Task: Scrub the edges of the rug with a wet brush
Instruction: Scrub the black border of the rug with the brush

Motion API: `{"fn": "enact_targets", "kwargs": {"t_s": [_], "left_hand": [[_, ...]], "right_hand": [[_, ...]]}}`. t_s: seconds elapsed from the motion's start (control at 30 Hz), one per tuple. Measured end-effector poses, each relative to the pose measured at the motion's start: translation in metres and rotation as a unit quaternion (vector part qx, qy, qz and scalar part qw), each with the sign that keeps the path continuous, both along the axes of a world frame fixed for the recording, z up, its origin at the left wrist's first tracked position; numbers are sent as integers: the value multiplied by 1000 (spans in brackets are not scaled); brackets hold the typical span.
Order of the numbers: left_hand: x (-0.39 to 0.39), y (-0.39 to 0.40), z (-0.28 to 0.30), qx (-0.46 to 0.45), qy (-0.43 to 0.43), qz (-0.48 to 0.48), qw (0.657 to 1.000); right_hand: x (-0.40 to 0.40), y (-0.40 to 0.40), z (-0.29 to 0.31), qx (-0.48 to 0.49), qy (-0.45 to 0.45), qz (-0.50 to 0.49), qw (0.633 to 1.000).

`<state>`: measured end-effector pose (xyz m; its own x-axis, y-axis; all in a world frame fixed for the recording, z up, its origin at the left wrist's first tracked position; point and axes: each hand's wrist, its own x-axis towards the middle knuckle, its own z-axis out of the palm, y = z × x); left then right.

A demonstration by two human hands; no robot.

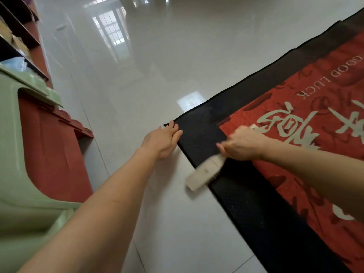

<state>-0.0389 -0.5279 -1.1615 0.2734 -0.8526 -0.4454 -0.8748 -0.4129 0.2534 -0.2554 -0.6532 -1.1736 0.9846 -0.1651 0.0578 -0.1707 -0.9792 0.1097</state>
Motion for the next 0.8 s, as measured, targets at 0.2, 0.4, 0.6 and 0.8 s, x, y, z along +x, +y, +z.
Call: {"fn": "enact_targets", "kwargs": {"t_s": [0.2,0.4,0.6,0.8], "left_hand": [[1,-5,-1,20,-19,-10,1000],[-6,-4,-12,4,-24,17,1000],[-12,-9,-14,5,-49,14,999],[-15,-13,-16,20,-69,1,997]], "right_hand": [[23,-2,12,10,97,-23,995],[27,1,12,59,126,-175,975],[4,6,30,3,98,-114,989],[-28,51,22,21,185,-120,975]]}}
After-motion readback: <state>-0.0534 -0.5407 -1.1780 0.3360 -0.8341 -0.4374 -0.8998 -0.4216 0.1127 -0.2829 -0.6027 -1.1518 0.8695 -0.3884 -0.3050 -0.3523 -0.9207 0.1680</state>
